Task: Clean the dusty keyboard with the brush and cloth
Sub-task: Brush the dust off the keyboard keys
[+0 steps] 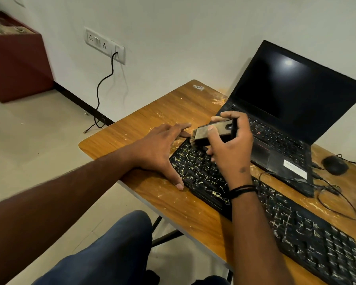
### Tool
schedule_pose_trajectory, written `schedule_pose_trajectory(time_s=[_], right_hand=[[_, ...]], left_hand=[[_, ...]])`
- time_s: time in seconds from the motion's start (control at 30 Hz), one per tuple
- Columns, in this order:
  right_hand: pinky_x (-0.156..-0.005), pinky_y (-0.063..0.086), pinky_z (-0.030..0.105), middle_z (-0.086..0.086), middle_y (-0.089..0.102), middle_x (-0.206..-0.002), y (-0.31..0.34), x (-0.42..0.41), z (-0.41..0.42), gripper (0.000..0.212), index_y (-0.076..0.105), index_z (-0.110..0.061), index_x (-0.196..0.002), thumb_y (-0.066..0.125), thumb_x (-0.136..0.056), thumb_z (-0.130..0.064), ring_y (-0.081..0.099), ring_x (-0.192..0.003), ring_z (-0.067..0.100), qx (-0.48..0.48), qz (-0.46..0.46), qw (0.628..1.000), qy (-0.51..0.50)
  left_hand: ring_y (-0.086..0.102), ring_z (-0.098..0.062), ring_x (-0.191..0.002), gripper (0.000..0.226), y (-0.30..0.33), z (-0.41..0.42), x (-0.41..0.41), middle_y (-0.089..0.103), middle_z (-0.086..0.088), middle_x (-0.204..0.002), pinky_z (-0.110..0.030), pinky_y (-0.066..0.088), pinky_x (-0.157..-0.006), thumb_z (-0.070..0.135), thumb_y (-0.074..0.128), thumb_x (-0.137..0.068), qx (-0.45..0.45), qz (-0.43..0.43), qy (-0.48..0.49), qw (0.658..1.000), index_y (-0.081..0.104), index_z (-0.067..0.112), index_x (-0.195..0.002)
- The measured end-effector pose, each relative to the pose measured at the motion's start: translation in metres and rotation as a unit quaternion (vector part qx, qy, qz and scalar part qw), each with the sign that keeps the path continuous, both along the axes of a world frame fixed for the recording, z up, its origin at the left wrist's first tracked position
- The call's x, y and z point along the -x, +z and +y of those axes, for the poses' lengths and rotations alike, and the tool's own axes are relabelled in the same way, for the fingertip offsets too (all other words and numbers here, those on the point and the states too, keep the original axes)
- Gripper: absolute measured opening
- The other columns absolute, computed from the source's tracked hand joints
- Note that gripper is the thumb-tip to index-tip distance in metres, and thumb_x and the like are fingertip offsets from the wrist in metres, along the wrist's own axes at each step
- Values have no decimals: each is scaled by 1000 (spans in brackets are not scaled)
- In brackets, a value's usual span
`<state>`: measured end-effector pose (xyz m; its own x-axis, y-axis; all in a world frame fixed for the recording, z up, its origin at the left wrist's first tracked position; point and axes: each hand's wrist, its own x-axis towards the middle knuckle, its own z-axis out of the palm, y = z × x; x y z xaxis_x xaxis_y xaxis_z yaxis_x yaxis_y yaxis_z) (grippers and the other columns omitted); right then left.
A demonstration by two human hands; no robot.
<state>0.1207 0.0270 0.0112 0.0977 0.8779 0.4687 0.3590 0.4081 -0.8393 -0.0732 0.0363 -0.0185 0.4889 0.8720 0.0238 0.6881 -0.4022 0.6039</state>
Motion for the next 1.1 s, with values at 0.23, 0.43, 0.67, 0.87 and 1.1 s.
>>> schedule_pose_trajectory(time_s=[0.23, 0.43, 0.67, 0.87, 1.1], right_hand=[[-38, 42, 17, 8, 63, -92, -4, 14, 3, 20, 50, -20, -105, 63, -93, -10, 63, -52, 13, 64, -84, 992, 66], [-41, 44, 16, 7, 63, -95, -3, 12, 3, 19, 49, -20, -105, 63, -94, -13, 67, -61, 19, 39, -107, 993, 29], [-50, 55, 28, -6, 60, -92, -3, 11, 3, 20, 50, -24, -104, 64, -92, -15, 67, -72, 16, 17, -135, 990, 22], [-51, 56, 30, -2, 61, -94, -4, 7, 5, 22, 49, -25, -106, 65, -93, -17, 68, -74, 18, 16, -130, 991, 5], [-61, 58, 35, -4, 66, -100, -8, 7, 6, 37, 49, -33, -109, 76, -85, -28, 70, -79, 25, 33, -84, 996, 14]], left_hand=[[15, -21, -147, 150, -3, 3, 1, 17, 4, -161, -38, 24, -113, 62, 94, -44, 5, 14, 10, 1000, -4, 45, -155], [15, -21, -148, 150, -3, 5, 0, 16, 5, -161, -41, 23, -115, 62, 95, -44, 7, 14, 9, 1000, -4, 45, -156], [14, -19, -147, 149, -1, 3, -1, 18, 6, -160, -38, 23, -113, 59, 95, -45, 4, 13, 10, 1000, -3, 43, -157], [13, -18, -147, 149, 0, 2, -1, 17, 7, -161, -37, 21, -113, 57, 95, -46, 6, 14, 5, 1000, -3, 42, -157], [18, -19, -146, 149, -2, 2, -1, 21, 3, -160, -33, 22, -109, 59, 95, -45, -3, 10, 7, 1000, -2, 42, -156]])
